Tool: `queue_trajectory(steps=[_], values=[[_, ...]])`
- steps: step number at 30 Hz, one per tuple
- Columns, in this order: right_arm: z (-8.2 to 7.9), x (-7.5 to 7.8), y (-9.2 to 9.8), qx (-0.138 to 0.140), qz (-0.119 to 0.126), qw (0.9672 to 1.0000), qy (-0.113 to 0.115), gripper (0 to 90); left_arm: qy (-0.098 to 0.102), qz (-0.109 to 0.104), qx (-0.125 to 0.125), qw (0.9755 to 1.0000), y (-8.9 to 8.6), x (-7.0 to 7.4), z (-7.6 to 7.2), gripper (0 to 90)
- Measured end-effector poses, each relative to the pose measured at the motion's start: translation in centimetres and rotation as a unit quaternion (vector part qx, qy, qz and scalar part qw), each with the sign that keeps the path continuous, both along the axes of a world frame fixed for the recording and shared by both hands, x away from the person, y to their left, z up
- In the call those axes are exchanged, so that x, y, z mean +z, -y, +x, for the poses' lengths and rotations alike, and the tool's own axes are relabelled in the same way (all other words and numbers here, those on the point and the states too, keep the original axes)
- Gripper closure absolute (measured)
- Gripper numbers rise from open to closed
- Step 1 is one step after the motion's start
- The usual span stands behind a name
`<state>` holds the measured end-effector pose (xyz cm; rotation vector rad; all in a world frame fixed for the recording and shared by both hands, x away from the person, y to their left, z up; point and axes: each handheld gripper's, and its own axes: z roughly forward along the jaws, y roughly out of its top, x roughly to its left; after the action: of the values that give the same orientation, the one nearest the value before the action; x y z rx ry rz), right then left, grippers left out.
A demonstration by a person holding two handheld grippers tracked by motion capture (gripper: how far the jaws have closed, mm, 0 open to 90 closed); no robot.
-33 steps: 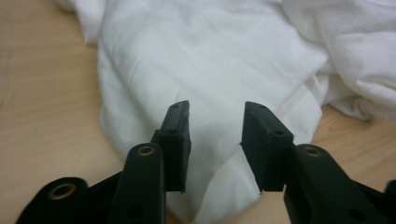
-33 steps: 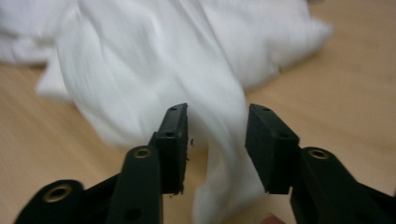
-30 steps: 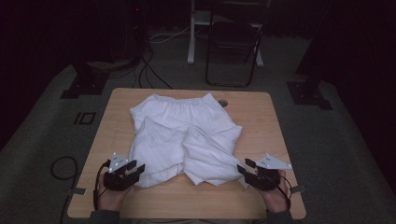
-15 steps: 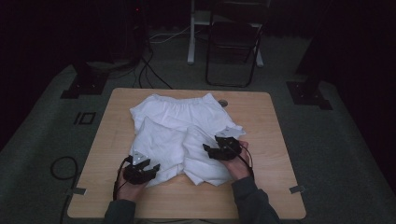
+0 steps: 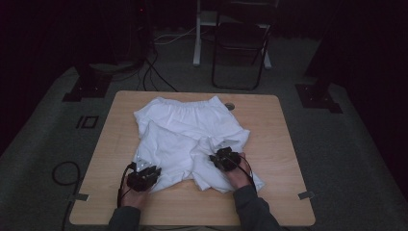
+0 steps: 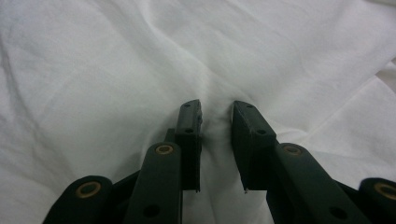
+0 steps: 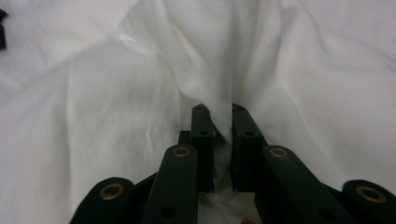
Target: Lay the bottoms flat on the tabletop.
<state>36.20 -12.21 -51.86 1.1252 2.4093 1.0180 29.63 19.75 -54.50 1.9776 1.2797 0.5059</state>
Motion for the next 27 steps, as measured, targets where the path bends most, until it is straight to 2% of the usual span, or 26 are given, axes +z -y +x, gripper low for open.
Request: queue_trajectory(steps=[6,10,14,20,23,27], values=[[-2.4,-1.0,3.9,-0.050,-0.026,0.9984,-0.002,85.2,0.005,-0.007,0.001,1.0000,-0.1,-0.2,-0.1,73.3],[-4.1,-1.3,6.5,-0.075,-0.031,0.9967,-0.008,85.5,0.006,-0.013,0.001,0.9999,-0.2,-0.2,-0.1,73.2],[-5.9,-1.4,9.0,-0.103,-0.025,0.9943,-0.014,85.7,0.006,-0.017,0.000,0.9998,-0.3,-0.3,-0.1,73.2],[-8.2,-0.9,11.6,-0.132,-0.029,0.9908,-0.007,85.6,0.006,-0.023,0.001,0.9997,-0.4,-0.3,-0.1,73.2],[-9.2,-0.6,12.9,-0.149,-0.029,0.9883,-0.004,85.6,0.006,-0.026,0.000,0.9997,-0.5,-0.3,-0.1,73.2],[-10.9,-0.2,15.1,-0.180,-0.035,0.9830,0.000,85.4,0.005,-0.027,-0.002,0.9996,-0.5,-0.3,-0.1,73.2]])
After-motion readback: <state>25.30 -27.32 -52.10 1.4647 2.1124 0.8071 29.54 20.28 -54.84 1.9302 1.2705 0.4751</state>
